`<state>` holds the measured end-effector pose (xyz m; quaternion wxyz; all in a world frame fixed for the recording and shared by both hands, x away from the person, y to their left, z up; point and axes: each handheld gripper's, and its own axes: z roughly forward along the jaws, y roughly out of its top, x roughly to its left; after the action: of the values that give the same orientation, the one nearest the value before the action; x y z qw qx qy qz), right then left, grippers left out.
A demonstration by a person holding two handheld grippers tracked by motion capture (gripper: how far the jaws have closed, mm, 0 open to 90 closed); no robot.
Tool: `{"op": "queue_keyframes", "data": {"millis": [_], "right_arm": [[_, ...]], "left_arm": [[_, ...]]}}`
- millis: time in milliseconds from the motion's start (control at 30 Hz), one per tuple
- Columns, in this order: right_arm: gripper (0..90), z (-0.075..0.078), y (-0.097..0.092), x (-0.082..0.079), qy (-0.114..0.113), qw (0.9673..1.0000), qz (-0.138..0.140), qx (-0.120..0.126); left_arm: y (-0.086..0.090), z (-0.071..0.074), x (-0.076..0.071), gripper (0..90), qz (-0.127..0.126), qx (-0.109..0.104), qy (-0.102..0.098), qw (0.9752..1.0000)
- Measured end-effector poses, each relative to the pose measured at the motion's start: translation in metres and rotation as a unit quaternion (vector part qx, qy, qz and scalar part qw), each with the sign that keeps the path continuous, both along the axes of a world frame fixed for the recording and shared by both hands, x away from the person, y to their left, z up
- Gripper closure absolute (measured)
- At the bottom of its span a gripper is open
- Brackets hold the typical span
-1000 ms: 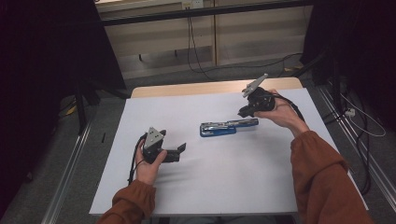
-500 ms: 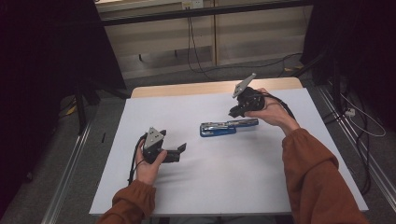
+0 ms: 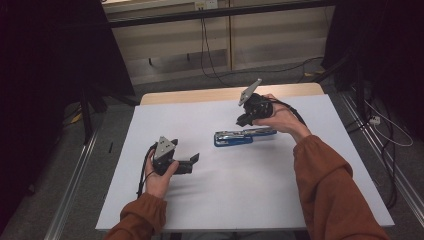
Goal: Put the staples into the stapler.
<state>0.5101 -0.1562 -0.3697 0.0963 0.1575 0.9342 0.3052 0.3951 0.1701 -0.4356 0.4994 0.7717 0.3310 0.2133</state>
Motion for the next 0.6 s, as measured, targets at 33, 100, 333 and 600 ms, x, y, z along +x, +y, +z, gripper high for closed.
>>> {"op": "queue_keyframes", "data": {"millis": [33,100,333,600], "right_arm": [[79.2,-0.001,0.002,0.001,0.003,1.0,0.001,-0.001],[79.2,-0.002,0.005,0.002,0.002,1.0,0.005,-0.002],[79.2,0.001,0.015,0.003,-0.001,0.9998,0.017,-0.006],[79.2,-0.002,0.024,0.005,-0.001,0.9995,0.029,-0.014]], "left_arm": [[0.0,0.0,0.0,3.7,0.0,0.0,0.0,1.0],[0.0,0.0,0.0,3.7,0.0,-0.001,0.001,1.0],[0.0,0.0,0.0,3.7,0.001,-0.002,-0.001,1.0],[-0.001,0.0,0.0,3.7,-0.002,-0.001,-0.002,1.0]]}}
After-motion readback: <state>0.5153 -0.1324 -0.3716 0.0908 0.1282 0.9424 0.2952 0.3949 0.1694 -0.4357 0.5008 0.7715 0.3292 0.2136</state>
